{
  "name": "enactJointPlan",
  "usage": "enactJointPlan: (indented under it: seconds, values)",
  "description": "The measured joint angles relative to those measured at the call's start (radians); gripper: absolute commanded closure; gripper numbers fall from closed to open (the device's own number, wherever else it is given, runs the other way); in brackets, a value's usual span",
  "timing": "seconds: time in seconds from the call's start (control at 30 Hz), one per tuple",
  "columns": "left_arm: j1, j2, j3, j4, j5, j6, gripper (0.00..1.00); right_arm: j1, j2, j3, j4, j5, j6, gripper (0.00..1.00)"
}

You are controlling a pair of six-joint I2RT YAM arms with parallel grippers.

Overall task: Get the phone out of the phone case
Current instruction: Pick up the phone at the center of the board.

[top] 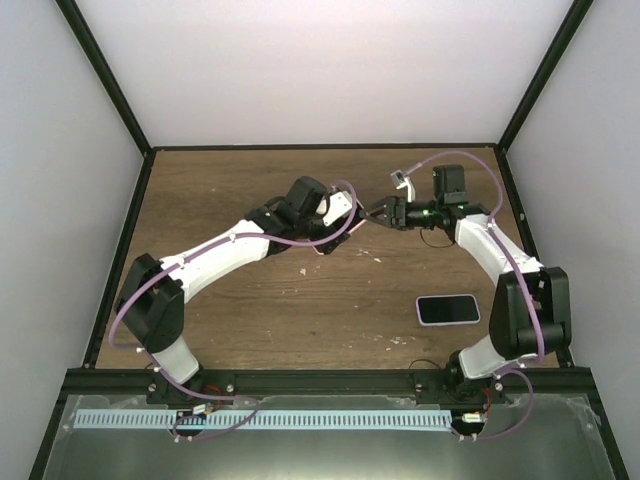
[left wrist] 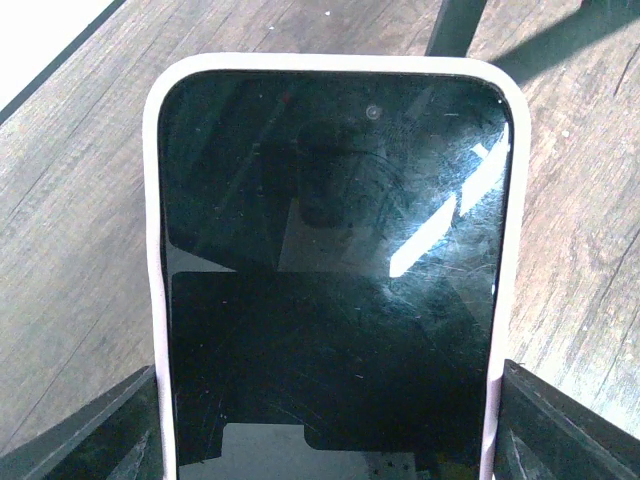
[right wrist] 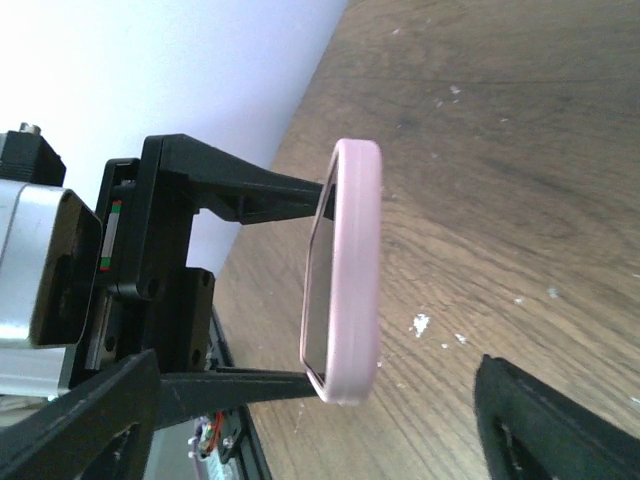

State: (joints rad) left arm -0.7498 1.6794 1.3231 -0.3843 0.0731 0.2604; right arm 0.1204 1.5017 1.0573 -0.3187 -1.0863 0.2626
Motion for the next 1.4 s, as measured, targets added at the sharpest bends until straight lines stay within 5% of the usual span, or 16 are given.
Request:
enactJointPlan:
  seconds: [0.37, 0.6, 0.77, 0.93, 1.27, 1.4]
  values:
    - [-0.006, -0.016, 0.010, -0.002, -0.019, -0.038, 0.70, 0.076, 0.093, 0.060, 0.048, -0.024, 0.067, 0.71]
    - [-0.010, -0.031, 0.013, -0.004, -0.029, -0.043, 0.65, 0.079, 0.132, 0.089, 0.081, -0.064, 0.103, 0.91]
    - [-0.011, -0.043, 0.007, -0.006, -0.063, -0.035, 0.31, 0.080, 0.154, 0.113, 0.075, -0.073, 0.124, 0.99]
    - [-0.010, -0.081, -0.003, -0.037, -0.063, -0.020, 0.10, 0.090, 0.158, 0.137, 0.042, -0.093, 0.108, 0.99]
    - [0.129, -0.232, -0.029, -0.235, 0.255, 0.006, 0.04, 0.084, 0.156, 0.157, -0.047, -0.106, -0.139, 0.99]
    - [0.178, -0.290, -0.070, -0.315, 0.431, 0.041, 0.11, 0.084, 0.140, 0.157, -0.082, -0.142, -0.252, 0.99]
